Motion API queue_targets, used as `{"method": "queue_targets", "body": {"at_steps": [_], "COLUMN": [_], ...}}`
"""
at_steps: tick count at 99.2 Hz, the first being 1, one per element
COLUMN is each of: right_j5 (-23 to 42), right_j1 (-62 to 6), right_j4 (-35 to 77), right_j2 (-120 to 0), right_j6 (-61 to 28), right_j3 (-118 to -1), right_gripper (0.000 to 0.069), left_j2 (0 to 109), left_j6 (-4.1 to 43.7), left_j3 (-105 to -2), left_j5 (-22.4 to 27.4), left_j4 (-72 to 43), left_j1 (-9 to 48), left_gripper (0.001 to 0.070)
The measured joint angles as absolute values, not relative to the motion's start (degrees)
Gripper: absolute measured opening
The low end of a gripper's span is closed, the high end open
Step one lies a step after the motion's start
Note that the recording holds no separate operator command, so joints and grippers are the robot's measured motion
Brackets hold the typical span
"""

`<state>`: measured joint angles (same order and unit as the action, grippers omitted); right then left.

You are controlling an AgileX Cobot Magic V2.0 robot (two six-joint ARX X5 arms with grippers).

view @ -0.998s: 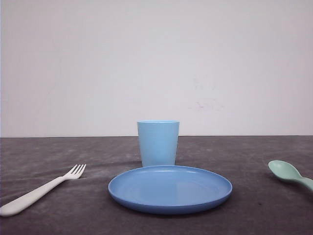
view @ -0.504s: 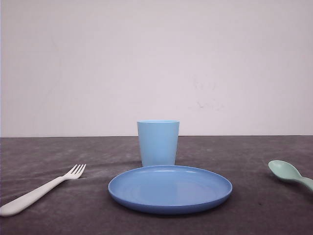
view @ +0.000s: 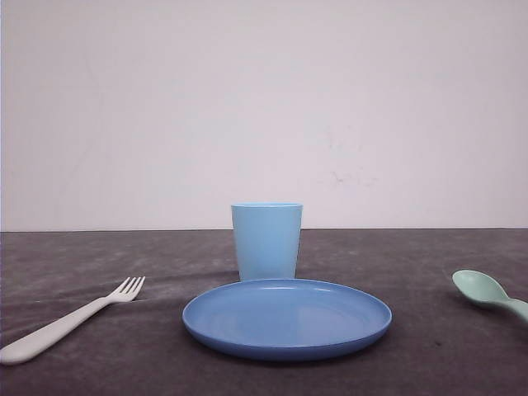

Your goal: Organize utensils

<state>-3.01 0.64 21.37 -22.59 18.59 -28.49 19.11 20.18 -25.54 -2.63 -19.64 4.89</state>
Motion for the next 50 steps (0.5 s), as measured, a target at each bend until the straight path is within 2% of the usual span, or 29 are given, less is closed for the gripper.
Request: {"method": "queue_targets", "body": {"at_steps": [21, 36, 42, 50], "right_j5": [-4.2, -7.3, -8.4, -9.1], "right_j1": [0.2, -0.9, -1.2, -1.8], "right_j4": [30.6, 31.9, 32.4, 32.7], "right_j2": [-36.3, -39.4, -40.1, -40.7], "right_j6": [11.7, 10.0, 9.8, 9.6], "right_j3": [-41.8, -43.0, -43.0, -43.0], "right_gripper": [0.0004, 0.0007, 0.0061, 0.0221], "left_j2": [37.1, 43.6, 44.7, 45.8], "left_j6": [15.1, 13.5, 13.4, 13.1], "left_j3": [-41.5, -43.3, -43.3, -43.3], "left_j5": [-0.2, 1.5, 1.7, 1.8], "left_j4": [-27.7, -29.3, -29.8, -30.2], "left_j1": [4.9, 5.1, 5.4, 5.8], "left_gripper": [0.0024, 0.0032, 0.0093, 0.027]}}
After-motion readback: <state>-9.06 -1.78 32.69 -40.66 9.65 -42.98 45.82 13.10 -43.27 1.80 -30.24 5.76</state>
